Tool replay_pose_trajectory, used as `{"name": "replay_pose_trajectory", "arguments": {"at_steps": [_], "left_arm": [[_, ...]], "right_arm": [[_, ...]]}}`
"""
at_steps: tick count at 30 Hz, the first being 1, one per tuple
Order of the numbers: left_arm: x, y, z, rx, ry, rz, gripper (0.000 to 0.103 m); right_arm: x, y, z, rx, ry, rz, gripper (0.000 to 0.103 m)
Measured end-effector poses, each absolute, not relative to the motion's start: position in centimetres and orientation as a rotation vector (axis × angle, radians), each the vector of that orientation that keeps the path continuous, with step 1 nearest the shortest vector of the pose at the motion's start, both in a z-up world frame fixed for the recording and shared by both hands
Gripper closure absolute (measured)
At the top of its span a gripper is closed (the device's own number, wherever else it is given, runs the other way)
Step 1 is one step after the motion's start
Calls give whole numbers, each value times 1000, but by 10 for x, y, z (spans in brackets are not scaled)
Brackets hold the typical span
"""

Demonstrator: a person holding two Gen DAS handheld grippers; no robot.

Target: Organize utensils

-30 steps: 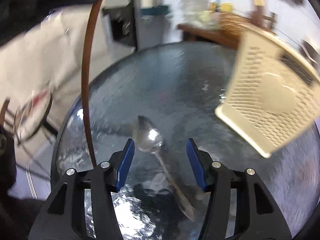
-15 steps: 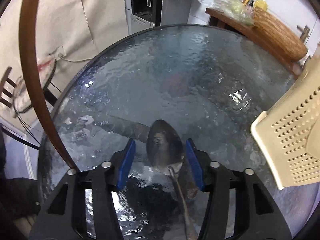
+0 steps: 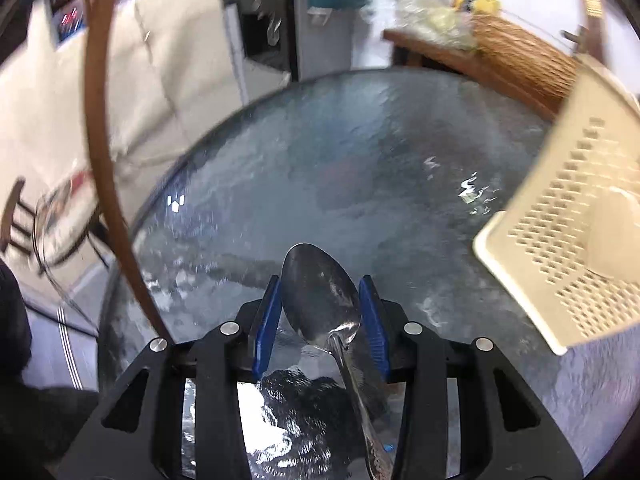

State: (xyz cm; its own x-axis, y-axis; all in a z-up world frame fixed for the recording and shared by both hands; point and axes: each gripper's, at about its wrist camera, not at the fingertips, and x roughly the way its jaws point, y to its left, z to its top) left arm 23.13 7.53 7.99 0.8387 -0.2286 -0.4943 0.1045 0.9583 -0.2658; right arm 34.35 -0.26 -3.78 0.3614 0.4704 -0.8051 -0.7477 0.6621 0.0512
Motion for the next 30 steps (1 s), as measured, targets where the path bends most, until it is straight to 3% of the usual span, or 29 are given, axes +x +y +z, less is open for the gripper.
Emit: {"name": "replay_pose_trajectory", "arguments": {"at_steps": [30], "left_arm": [[239,9,97,-147,522,-269,97]], "right_arm": [[310,-130,61,94,681,599,65]]}}
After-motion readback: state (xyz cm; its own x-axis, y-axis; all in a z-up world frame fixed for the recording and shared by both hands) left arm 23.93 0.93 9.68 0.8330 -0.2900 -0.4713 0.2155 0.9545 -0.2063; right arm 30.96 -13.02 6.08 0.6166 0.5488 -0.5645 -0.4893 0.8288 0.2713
